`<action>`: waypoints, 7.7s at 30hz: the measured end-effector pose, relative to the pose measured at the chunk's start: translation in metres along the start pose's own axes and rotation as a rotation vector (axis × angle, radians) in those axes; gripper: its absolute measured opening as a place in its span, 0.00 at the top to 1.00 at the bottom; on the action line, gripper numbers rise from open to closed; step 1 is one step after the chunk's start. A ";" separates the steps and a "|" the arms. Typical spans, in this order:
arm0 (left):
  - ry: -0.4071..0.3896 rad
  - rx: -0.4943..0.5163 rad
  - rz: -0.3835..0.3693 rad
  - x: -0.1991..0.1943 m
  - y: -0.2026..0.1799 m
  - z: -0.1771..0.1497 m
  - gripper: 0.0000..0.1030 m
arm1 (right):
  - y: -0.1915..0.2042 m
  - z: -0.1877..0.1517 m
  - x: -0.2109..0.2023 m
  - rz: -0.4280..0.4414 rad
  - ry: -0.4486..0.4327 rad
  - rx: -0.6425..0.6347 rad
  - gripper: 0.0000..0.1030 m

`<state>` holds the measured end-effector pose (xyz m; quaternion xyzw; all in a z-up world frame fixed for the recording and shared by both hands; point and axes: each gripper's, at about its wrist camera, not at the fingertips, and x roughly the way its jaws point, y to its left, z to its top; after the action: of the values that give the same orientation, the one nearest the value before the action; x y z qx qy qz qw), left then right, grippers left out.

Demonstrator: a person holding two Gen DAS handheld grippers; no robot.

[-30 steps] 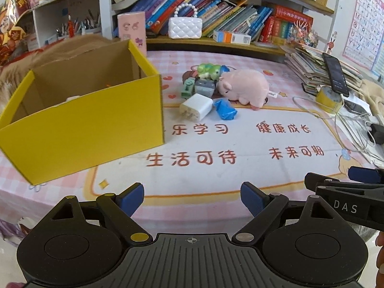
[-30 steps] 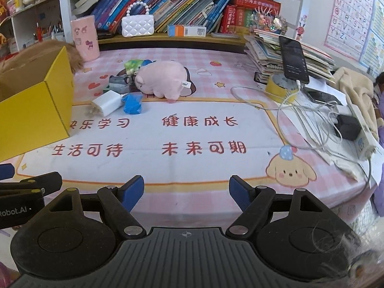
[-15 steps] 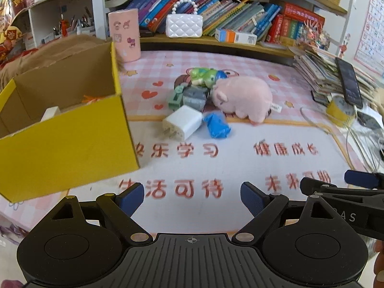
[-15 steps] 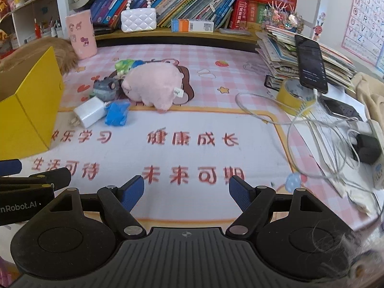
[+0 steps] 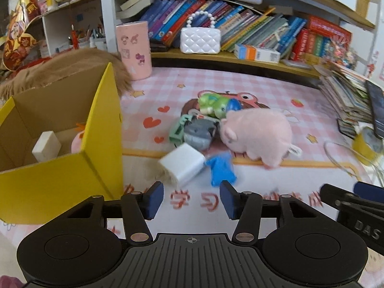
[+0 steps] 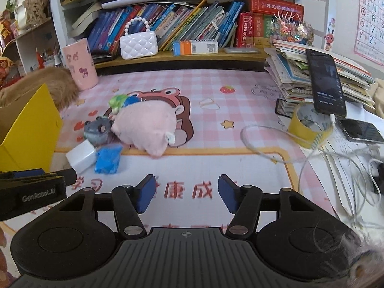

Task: Organize objects
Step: 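Grasp the white charger plug with the left gripper, then grasp the pink pig plush with the right gripper, then carry the charger plug and pig plush over the yellow box, then open the left gripper to drop the plug while the right gripper releases the pig, then withdraw both tools from the box toward the remaining toys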

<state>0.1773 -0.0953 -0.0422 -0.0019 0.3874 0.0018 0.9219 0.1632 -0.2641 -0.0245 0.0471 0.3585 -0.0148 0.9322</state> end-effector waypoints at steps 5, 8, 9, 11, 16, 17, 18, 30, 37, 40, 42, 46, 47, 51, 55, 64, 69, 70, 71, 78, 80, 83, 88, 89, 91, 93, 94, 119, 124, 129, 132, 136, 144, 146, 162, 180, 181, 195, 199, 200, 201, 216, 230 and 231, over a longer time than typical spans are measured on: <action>0.025 0.002 0.074 0.033 -0.003 0.013 0.51 | -0.006 0.017 0.020 0.019 -0.007 0.009 0.45; 0.042 -0.009 0.111 0.048 -0.002 0.018 0.51 | -0.008 0.027 0.028 0.040 -0.016 0.006 0.45; 0.049 -0.011 0.115 0.052 -0.001 0.019 0.51 | -0.008 0.029 0.031 0.049 -0.019 0.003 0.45; 0.057 -0.016 0.111 0.060 -0.001 0.021 0.49 | -0.008 0.034 0.035 0.068 -0.020 -0.003 0.44; 0.097 0.017 0.117 0.079 -0.005 0.022 0.33 | -0.007 0.043 0.048 0.101 -0.011 -0.012 0.41; 0.104 0.018 0.118 0.082 -0.005 0.022 0.33 | -0.007 0.044 0.050 0.105 -0.008 -0.014 0.41; 0.103 0.012 0.121 0.084 -0.004 0.021 0.33 | -0.006 0.045 0.053 0.110 -0.006 -0.016 0.41; 0.068 -0.029 0.092 0.065 -0.002 0.017 0.37 | 0.004 0.059 0.084 0.171 0.024 -0.058 0.16; 0.074 -0.064 0.043 0.031 0.003 0.009 0.37 | 0.019 0.069 0.118 0.222 0.064 -0.087 0.12; 0.076 -0.085 0.024 0.022 0.007 0.008 0.37 | 0.020 0.070 0.125 0.249 0.056 -0.097 0.22; 0.071 -0.093 0.014 0.015 0.008 0.008 0.37 | 0.022 0.071 0.121 0.242 0.037 -0.112 0.38; 0.057 -0.098 -0.004 0.005 0.010 0.006 0.37 | 0.021 0.071 0.106 0.223 -0.002 -0.108 0.44; 0.053 -0.098 -0.009 0.002 0.010 0.006 0.37 | 0.019 0.071 0.100 0.214 -0.018 -0.107 0.44; 0.034 -0.095 -0.031 -0.006 0.011 0.004 0.37 | 0.013 0.071 0.077 0.202 -0.055 -0.084 0.44; 0.019 -0.093 -0.048 -0.014 0.013 0.001 0.37 | 0.009 0.066 0.054 0.176 -0.058 -0.052 0.44; -0.014 -0.104 -0.105 -0.042 0.032 -0.014 0.37 | 0.011 0.039 -0.003 0.127 -0.078 -0.006 0.44; -0.014 -0.116 -0.129 -0.049 0.043 -0.024 0.37 | 0.021 0.019 -0.026 0.099 -0.064 -0.016 0.44; -0.016 -0.119 -0.133 -0.051 0.046 -0.025 0.37 | 0.025 0.016 -0.029 0.095 -0.061 -0.025 0.44; -0.020 -0.124 -0.139 -0.053 0.050 -0.027 0.37 | 0.028 0.011 -0.033 0.090 -0.057 -0.035 0.44; -0.045 -0.140 -0.155 -0.073 0.077 -0.040 0.37 | 0.053 -0.010 -0.053 0.066 -0.039 -0.060 0.44; -0.043 -0.144 -0.156 -0.078 0.086 -0.045 0.37 | 0.063 -0.016 -0.060 0.068 -0.041 -0.069 0.44; -0.040 -0.150 -0.154 -0.086 0.100 -0.054 0.37 | 0.078 -0.025 -0.069 0.078 -0.037 -0.082 0.44; -0.032 -0.185 -0.144 -0.102 0.128 -0.068 0.37 | 0.107 -0.041 -0.085 0.102 -0.027 -0.114 0.44; -0.031 -0.192 -0.139 -0.105 0.134 -0.072 0.37 | 0.114 -0.044 -0.088 0.109 -0.026 -0.122 0.44; -0.031 -0.199 -0.129 -0.111 0.145 -0.077 0.37 | 0.125 -0.049 -0.093 0.118 -0.025 -0.133 0.44; -0.030 -0.204 -0.119 -0.117 0.155 -0.084 0.37 | 0.135 -0.054 -0.098 0.128 -0.022 -0.141 0.44; -0.030 -0.207 -0.115 -0.120 0.160 -0.086 0.37 | 0.140 -0.057 -0.100 0.134 -0.019 -0.145 0.44; -0.075 -0.216 -0.032 -0.171 0.246 -0.125 0.37 | 0.238 -0.098 -0.134 0.249 -0.025 -0.191 0.43; -0.089 -0.208 -0.041 -0.174 0.252 -0.125 0.37 | 0.249 -0.098 -0.139 0.245 -0.043 -0.199 0.43; -0.096 -0.222 -0.049 -0.175 0.257 -0.124 0.37 | 0.253 -0.095 -0.141 0.238 -0.046 -0.211 0.43; -0.101 -0.229 -0.055 -0.174 0.258 -0.123 0.37 | 0.254 -0.095 -0.141 0.235 -0.044 -0.216 0.43; -0.102 -0.237 -0.065 -0.172 0.257 -0.121 0.37 | 0.253 -0.094 -0.139 0.226 -0.042 -0.225 0.43; -0.134 -0.241 -0.065 -0.166 0.254 -0.106 0.37 | 0.250 -0.081 -0.133 0.213 -0.071 -0.240 0.43; -0.168 -0.228 -0.049 -0.166 0.253 -0.098 0.37 | 0.250 -0.070 -0.133 0.211 -0.104 -0.237 0.43; -0.353 -0.167 0.044 -0.130 0.244 -0.002 0.37 | 0.244 0.045 -0.089 0.255 -0.302 -0.195 0.43; -0.178 -0.080 0.181 -0.050 0.224 0.014 0.36 | 0.274 0.081 0.012 0.431 -0.090 -0.282 0.43; -0.169 -0.077 0.184 -0.047 0.224 0.014 0.36 | 0.275 0.082 0.016 0.438 -0.079 -0.290 0.43; -0.112 -0.070 0.213 -0.028 0.218 0.016 0.35 | 0.296 0.081 0.061 0.482 0.068 -0.379 0.37; -0.112 -0.067 0.200 -0.029 0.218 0.017 0.35 | 0.295 0.084 0.060 0.489 0.054 -0.366 0.37; -0.121 -0.065 0.199 -0.030 0.218 0.017 0.35 | 0.295 0.086 0.059 0.491 0.047 -0.363 0.36; -0.129 -0.062 0.199 -0.032 0.217 0.018 0.35 | 0.294 0.088 0.057 0.491 0.037 -0.360 0.35; -0.249 -0.089 0.174 -0.080 0.222 0.015 0.29 | 0.269 0.085 -0.004 0.432 -0.099 -0.284 0.35; -0.259 -0.100 0.191 -0.128 0.240 -0.037 0.22 | 0.250 0.020 -0.066 0.294 -0.153 -0.289 0.35; -0.254 -0.099 0.189 -0.131 0.241 -0.042 0.22 | 0.250 0.013 -0.068 0.288 -0.141 -0.291 0.35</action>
<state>0.0547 0.1449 0.0213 -0.0107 0.2655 0.1080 0.9580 0.1366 -0.0167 0.0504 -0.0383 0.2803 0.1674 0.9444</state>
